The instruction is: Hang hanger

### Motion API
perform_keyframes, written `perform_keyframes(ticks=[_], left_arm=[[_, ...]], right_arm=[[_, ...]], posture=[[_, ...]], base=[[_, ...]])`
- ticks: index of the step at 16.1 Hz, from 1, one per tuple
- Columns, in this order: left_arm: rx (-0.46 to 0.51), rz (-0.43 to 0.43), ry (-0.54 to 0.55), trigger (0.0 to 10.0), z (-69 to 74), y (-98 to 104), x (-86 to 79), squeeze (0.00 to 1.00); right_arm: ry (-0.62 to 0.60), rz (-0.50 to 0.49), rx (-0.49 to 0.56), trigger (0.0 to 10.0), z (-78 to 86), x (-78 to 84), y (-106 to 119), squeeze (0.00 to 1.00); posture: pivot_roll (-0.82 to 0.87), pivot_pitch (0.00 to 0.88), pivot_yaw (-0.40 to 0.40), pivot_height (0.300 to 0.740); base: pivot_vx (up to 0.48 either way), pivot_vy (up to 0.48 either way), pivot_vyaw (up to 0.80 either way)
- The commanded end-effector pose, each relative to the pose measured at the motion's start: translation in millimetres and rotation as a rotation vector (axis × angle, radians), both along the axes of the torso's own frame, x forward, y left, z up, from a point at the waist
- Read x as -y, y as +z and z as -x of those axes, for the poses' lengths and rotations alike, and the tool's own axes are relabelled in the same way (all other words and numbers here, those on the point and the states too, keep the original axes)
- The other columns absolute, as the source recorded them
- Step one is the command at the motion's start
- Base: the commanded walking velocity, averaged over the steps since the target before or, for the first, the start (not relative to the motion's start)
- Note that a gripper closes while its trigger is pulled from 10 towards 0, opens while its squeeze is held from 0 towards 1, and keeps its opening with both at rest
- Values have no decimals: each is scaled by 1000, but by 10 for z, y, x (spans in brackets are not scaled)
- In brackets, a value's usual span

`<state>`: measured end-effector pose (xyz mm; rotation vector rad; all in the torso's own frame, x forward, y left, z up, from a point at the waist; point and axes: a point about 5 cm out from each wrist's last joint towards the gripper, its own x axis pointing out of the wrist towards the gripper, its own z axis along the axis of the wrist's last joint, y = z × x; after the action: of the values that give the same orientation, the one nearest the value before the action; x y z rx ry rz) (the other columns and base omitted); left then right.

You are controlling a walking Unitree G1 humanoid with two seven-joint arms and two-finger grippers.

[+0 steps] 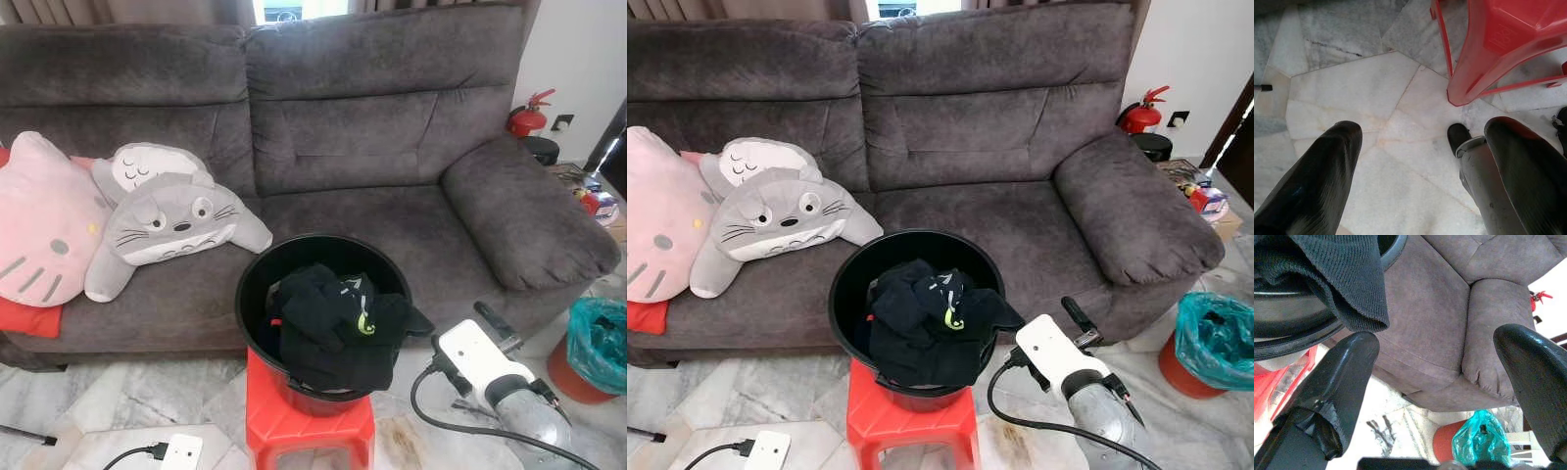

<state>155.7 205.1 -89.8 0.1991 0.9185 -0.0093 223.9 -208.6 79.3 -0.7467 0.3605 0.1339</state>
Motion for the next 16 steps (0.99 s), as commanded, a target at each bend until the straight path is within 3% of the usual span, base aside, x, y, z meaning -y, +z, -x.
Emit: perform_keyframes(ticks=[1, 16], left_arm=[[-26, -12, 11, 10000, 53, -20, -40, 0], [-35, -16, 13, 10000, 93, -30, -63, 0]], right_arm=[[-5, 11, -3, 10000, -6, 21, -11, 0], [1, 41, 35, 10000, -100, 49, 40, 0]], posture=[[-212, 0, 33, 740], [-212, 0, 30, 740]], base=[[0, 0, 0], [0, 0, 0]])
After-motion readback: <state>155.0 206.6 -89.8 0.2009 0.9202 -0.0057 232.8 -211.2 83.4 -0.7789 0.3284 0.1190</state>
